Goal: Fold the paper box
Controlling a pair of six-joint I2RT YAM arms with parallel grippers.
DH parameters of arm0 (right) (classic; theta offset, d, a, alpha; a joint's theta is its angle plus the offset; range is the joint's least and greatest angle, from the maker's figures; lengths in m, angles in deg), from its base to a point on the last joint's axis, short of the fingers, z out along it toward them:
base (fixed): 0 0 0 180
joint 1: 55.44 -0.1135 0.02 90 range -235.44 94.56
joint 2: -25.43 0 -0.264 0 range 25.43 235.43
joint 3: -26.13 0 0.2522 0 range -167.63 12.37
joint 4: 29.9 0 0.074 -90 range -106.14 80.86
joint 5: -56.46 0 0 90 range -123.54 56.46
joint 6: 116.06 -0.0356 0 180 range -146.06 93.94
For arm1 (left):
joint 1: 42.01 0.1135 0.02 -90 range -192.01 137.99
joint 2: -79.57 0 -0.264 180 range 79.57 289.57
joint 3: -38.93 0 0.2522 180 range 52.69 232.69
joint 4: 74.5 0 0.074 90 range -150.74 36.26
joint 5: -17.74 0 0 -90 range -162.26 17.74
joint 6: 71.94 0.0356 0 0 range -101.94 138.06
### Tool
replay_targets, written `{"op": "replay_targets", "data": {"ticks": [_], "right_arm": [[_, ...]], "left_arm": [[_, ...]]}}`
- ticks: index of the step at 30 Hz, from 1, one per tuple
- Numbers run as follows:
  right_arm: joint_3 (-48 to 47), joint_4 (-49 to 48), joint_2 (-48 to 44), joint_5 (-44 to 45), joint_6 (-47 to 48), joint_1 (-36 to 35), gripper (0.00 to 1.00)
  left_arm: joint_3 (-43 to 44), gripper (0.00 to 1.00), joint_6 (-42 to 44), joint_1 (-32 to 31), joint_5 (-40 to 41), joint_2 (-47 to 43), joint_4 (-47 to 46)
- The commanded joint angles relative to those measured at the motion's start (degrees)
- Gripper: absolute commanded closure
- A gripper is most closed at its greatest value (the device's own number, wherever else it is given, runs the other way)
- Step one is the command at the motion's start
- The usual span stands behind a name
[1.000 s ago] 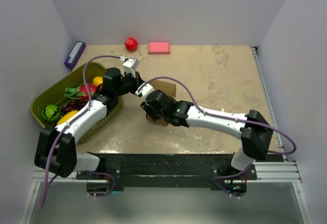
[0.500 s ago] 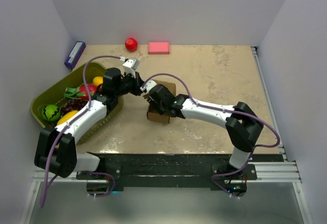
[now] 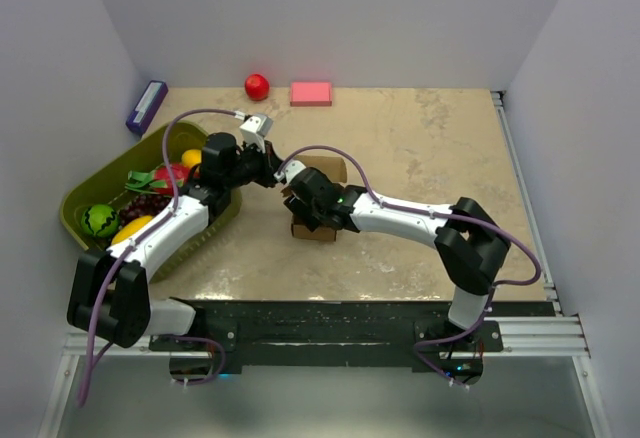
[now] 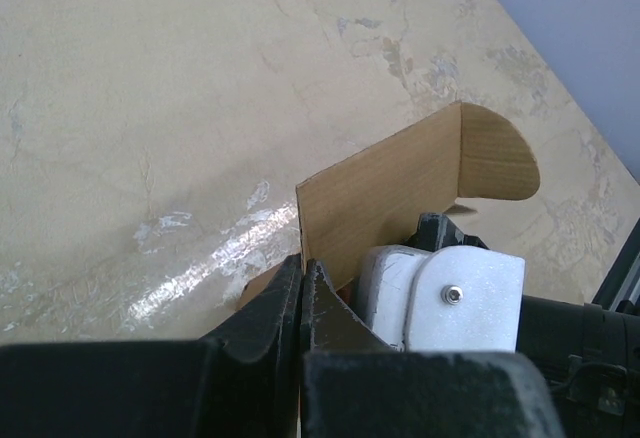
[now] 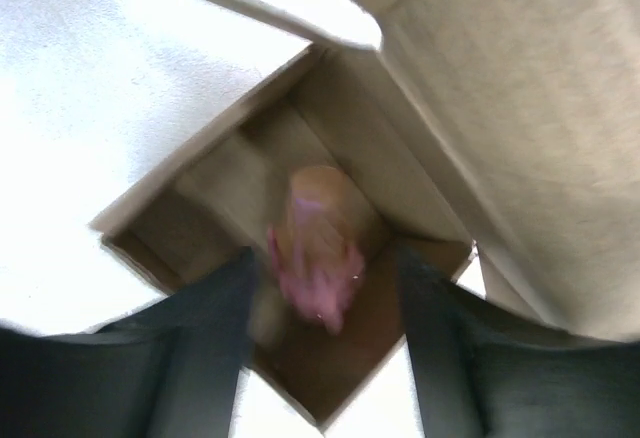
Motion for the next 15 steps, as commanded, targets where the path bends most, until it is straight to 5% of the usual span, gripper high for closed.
{"op": "replay_targets", "data": {"ticks": [1,15], "right_arm": [[1.01,2.18,-2.45,0.31,0.63,-0.26,0.33],[2.33,-1.07,-13.78,-4.95,-1.83,-1.49,0.25]], "left_arm": [[1.74,1.00,-0.11,-0.01,-1.58,-1.50,-2.51],[1.57,1.00,0.07,-0.01,-1.40,-1.32,-2.60]]}}
